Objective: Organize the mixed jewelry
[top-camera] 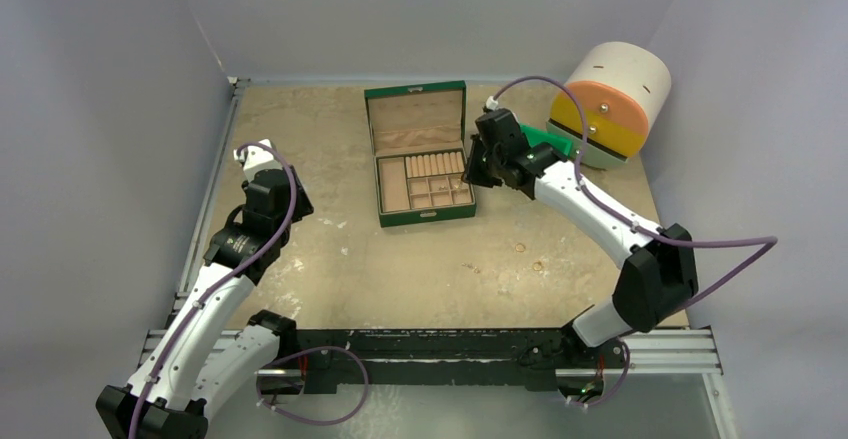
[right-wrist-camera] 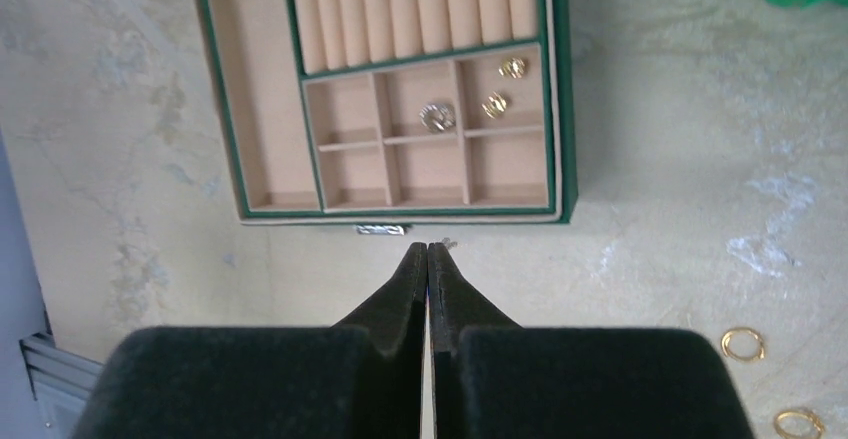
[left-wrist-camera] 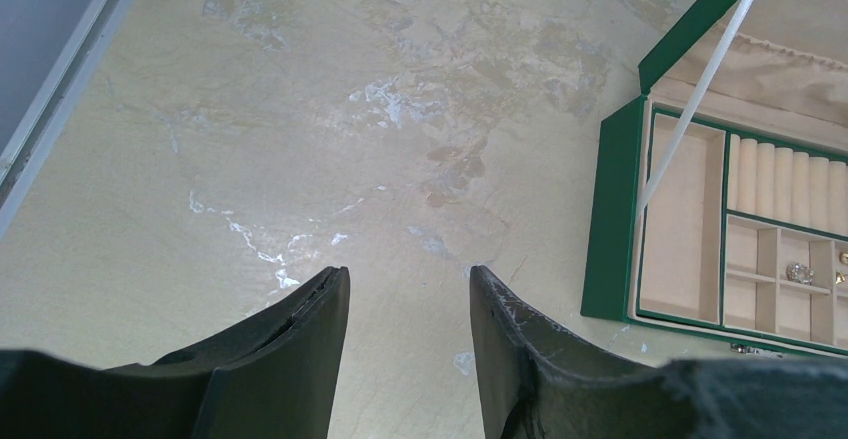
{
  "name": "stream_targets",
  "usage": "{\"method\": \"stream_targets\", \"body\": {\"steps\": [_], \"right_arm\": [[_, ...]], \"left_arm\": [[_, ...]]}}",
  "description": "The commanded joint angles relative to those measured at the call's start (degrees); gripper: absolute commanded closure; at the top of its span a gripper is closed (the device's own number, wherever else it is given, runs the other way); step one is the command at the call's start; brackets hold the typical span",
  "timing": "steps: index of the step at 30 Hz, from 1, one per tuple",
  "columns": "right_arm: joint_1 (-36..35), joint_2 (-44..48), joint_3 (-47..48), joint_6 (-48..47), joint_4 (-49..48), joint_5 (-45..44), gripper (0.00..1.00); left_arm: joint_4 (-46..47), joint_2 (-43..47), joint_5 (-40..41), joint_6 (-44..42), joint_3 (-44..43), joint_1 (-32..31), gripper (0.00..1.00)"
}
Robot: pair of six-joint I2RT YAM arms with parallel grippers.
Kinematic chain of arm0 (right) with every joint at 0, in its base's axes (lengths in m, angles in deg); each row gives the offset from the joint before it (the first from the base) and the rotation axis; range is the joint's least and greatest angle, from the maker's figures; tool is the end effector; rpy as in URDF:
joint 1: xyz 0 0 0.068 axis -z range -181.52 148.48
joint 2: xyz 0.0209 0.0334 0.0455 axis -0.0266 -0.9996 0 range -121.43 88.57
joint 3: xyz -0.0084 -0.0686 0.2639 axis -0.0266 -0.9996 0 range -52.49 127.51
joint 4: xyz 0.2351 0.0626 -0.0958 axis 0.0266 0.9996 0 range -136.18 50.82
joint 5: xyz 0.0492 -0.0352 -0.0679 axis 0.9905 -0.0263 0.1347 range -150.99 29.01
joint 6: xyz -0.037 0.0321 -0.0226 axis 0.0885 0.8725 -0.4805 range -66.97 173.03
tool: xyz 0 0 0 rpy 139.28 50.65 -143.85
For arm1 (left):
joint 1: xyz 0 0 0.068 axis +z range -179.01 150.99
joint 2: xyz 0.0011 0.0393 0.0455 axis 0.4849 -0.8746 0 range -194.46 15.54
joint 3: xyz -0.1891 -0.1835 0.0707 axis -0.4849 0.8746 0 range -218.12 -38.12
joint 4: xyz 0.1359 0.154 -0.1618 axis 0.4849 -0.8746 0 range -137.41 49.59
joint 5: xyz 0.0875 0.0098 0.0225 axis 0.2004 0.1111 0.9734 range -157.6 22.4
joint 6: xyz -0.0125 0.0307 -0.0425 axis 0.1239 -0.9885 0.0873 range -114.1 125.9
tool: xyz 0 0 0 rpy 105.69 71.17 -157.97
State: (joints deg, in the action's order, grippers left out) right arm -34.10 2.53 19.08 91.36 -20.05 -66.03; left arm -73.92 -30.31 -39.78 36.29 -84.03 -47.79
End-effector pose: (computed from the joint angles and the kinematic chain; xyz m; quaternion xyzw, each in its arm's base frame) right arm 0.2858 0.1789 0.3025 0.0639 0.9056 0.2097 0.3632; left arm 0.1654 -0.0388 0.3051 -0.1997 0.8389 0.0012 0.5063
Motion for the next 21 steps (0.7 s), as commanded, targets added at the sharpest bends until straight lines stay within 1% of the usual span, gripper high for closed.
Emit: {"method": "stream_targets", "body": {"steps": [1,12,21], "right_arm": [[-0.2,-3.3,6.4,-2.0,0.6,-0.2,1.0],[-0.3,-14.0,16.1,-2.2,-0.9,0.7,1.0],[-0.8,-20.1,19.1,-0.6,-2.9,1.9,1.0]], "left_arm": [[2.2,0.4,0.2,-0.7,-1.4,-0.2,0.53],[2.1,0.8,0.4,-0.7,-1.3,-0.2,0.53],[2.1,0.5,0.2,-0.7,-1.3,-0.2,0.53]]}}
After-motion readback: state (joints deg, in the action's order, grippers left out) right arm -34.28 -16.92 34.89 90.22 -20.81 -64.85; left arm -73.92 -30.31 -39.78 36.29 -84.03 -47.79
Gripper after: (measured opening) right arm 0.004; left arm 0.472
